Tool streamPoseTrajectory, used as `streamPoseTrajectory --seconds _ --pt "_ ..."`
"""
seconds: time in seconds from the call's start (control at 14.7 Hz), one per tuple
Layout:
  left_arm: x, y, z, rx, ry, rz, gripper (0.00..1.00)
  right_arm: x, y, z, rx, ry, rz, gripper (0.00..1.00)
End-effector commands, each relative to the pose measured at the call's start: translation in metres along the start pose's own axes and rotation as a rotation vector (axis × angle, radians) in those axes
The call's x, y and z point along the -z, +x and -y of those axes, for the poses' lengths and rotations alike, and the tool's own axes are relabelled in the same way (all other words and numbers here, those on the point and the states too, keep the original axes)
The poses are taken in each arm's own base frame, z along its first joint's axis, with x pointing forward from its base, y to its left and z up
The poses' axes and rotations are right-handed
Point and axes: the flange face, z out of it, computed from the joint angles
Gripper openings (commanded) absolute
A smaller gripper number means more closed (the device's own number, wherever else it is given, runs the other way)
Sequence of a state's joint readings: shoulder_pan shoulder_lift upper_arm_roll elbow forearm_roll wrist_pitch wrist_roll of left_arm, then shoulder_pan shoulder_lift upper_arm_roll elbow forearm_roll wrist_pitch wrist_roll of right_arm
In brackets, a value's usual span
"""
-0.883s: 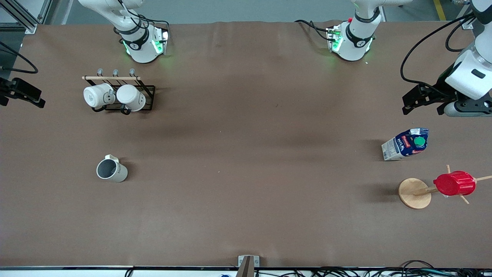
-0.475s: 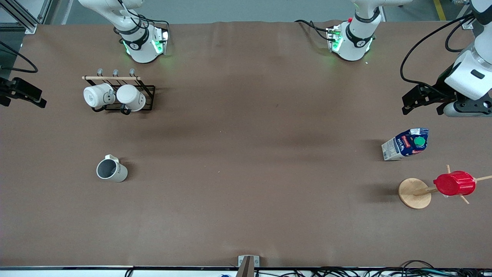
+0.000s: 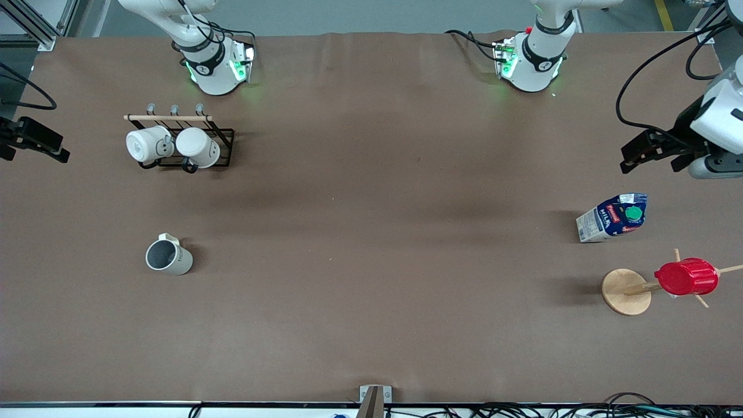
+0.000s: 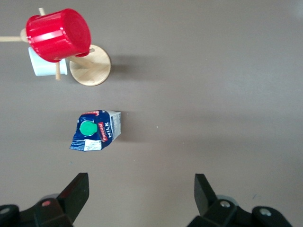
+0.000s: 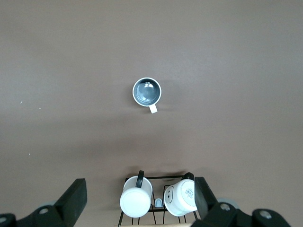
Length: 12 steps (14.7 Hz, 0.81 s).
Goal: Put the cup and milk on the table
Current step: 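Move the left gripper toward the milk carton, then grasp the milk carton with the left gripper while the right gripper reaches the mug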
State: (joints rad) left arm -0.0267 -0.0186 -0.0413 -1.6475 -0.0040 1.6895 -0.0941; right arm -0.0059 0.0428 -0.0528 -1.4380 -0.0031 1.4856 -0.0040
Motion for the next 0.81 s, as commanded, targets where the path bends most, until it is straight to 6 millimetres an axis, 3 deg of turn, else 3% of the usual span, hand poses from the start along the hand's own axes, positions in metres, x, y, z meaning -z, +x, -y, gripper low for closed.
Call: streamPoseTrajectory --seconds 0.0,0.2,0.41,0.54,0.75 --pt "-0.005 -0.003 0.004 -0.008 0.017 0.018 0.98 0.004 -0.006 -0.004 0.011 0.010 -0.004 1.00" --pt "-0.024 0.001 0.022 -0.001 0.037 0.029 0.97 0.001 -0.002 -0.005 0.013 -0.003 -0.012 1.00" --pt "-0.067 0.003 0.056 0.049 0.050 0.016 1.00 -0.021 0.014 -0.005 0.015 -0.002 0.002 1.00" --pt "-0.098 0.002 0.076 0.079 0.052 0.013 1.00 -0.054 0.035 -0.005 0.016 0.001 0.022 1.00" --pt "-0.144 0.004 0.090 0.100 0.055 0.000 1.00 -0.128 0.066 -0.002 0.083 0.000 0.039 1.00"
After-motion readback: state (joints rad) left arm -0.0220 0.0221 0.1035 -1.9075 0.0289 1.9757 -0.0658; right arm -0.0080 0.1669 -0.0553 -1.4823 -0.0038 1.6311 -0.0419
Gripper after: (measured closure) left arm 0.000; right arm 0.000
